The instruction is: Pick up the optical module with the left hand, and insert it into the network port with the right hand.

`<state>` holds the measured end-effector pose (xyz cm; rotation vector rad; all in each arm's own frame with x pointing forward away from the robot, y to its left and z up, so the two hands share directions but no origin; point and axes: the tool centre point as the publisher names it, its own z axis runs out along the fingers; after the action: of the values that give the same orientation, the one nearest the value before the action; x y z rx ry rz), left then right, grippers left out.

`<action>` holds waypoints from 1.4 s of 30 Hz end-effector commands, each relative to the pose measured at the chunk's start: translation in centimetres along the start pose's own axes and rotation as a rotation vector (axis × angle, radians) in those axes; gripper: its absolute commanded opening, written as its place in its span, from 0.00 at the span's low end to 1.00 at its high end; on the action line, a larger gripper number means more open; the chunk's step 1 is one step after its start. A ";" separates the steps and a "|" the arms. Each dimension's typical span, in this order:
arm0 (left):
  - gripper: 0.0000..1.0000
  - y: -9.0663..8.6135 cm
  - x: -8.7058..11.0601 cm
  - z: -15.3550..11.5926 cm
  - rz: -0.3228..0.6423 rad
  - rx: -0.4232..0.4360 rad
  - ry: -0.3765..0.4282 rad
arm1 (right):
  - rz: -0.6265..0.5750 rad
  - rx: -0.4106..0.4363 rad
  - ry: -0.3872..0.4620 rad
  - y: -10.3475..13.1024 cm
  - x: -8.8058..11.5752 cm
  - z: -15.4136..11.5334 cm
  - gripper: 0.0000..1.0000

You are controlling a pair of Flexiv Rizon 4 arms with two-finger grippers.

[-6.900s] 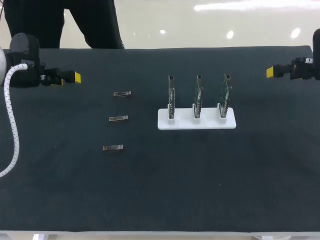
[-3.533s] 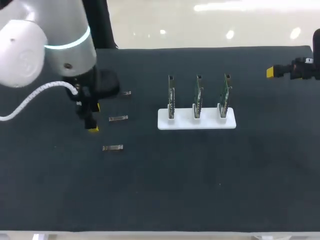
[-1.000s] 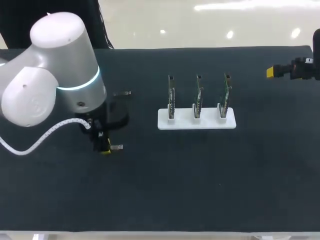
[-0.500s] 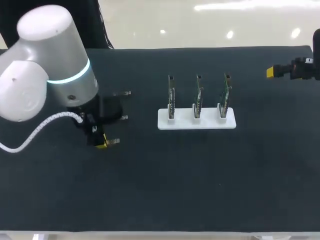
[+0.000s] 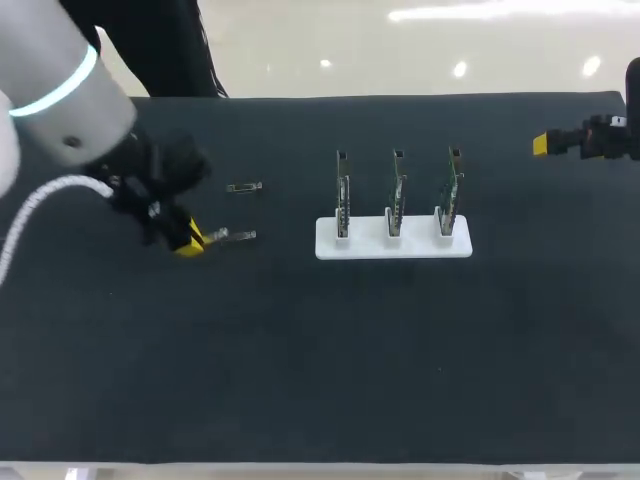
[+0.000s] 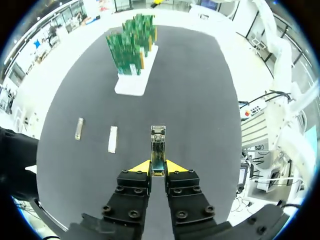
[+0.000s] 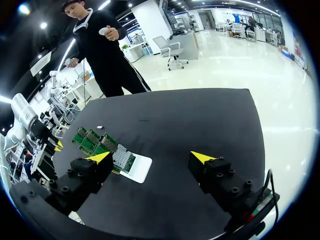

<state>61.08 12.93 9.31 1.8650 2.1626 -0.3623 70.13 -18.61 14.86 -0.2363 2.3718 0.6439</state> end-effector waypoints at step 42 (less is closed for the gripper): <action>0.00 1.5 -0.9 -9.8 0.196 0.007 -0.647 | 0.001 0.006 0.000 0.1 0.0 0.0 1.00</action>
<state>62.56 15.61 19.34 1.6792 1.6210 -0.7640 70.13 -18.62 14.86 -0.2362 2.3718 0.6439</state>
